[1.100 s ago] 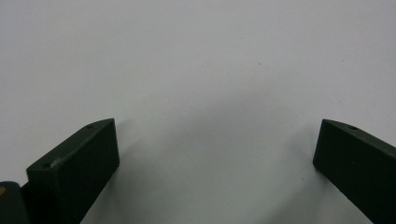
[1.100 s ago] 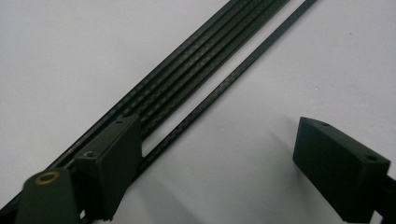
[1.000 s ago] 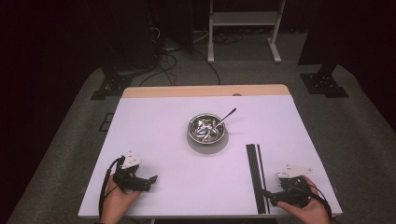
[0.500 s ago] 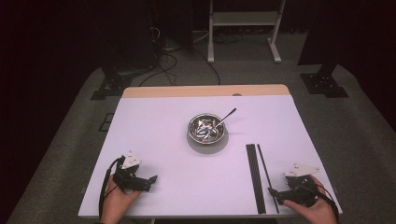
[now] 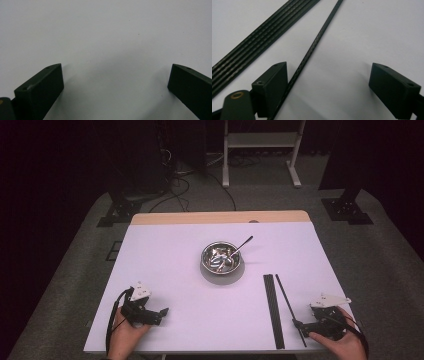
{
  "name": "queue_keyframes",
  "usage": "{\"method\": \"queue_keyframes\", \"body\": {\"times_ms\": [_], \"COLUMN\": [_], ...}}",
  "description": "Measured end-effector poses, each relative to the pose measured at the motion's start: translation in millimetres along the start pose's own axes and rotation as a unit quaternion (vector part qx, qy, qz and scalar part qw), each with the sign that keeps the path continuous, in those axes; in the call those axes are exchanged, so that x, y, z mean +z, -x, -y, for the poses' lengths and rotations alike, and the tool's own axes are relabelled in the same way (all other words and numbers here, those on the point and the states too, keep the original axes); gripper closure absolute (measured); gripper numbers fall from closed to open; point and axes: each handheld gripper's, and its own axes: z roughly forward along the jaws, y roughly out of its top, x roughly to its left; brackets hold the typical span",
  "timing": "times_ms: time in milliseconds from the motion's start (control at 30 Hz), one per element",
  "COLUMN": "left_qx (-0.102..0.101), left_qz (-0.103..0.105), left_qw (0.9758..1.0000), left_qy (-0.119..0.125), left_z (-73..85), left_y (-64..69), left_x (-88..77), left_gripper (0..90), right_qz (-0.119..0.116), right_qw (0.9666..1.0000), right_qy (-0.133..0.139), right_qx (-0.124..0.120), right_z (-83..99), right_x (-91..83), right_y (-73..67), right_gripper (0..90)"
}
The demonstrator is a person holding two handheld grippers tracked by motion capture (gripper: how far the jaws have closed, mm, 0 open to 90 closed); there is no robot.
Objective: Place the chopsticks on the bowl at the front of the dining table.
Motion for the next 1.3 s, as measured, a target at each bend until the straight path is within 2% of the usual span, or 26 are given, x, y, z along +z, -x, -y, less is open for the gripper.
{"method": "queue_keyframes", "body": {"times_ms": [567, 1300], "left_qx": [-0.001, 0.0], "left_qz": [0.0, 0.0], "left_qw": [1.0, 1.0], "left_qy": [0.0, 0.0], "left_z": [0.0, 0.0], "left_y": [0.1, 0.0], "left_x": [0.0, 0.0], "left_gripper": [0.0, 0.0], "right_qz": [0.008, 0.029], "right_qw": [0.9999, 0.9991], "right_qy": [-0.001, -0.002], "right_qx": [0.011, 0.032], "right_z": [3.6, 8.2], "right_x": [-3.6, -8.5], "right_y": [15.5, 39.1], "right_gripper": [14.1, 14.0]}}
